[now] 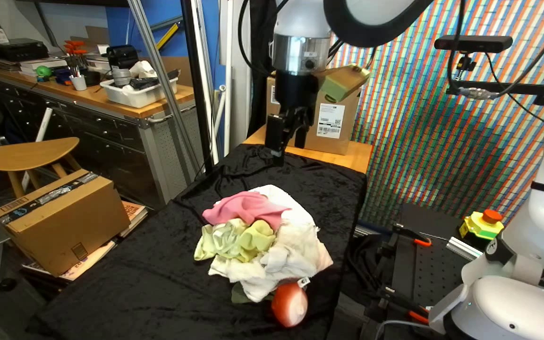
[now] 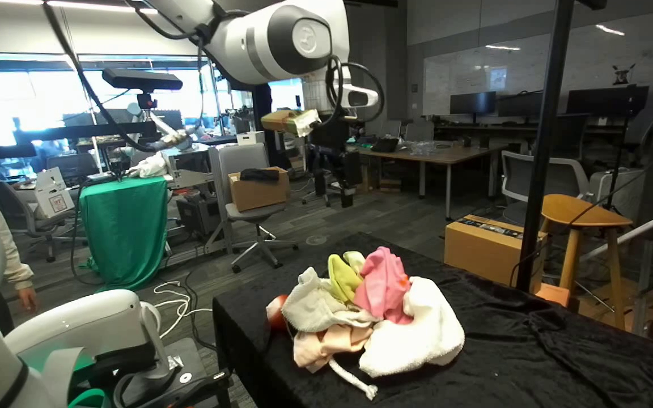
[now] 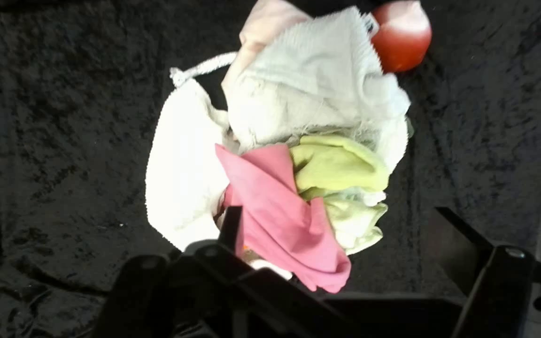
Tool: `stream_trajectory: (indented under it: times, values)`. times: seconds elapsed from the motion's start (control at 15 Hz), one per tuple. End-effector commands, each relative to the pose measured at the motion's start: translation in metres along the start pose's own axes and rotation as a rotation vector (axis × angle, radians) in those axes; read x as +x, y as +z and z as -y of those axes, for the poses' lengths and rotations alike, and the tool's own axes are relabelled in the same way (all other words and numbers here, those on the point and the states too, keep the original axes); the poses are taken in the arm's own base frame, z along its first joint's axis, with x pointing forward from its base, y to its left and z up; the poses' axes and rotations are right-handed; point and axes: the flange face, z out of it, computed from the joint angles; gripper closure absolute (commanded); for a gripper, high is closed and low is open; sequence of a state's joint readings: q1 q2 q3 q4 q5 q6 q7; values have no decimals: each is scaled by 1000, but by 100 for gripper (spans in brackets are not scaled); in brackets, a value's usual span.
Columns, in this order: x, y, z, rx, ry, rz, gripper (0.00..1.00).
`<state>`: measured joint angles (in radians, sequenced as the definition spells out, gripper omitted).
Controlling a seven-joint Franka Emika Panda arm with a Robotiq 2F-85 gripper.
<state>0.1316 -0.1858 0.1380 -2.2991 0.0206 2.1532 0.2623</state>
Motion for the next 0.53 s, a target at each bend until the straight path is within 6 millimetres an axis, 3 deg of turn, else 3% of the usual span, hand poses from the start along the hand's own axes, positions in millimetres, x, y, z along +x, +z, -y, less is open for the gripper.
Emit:
stream_trajectory:
  times: [0.0, 0.2, 0.47]
  values:
    - [-61, -42, 2, 34, -54, -8, 0]
    - [-105, -60, -1, 25, -100, -47, 0]
    - [-156, -70, -11, 16, -143, -102, 0]
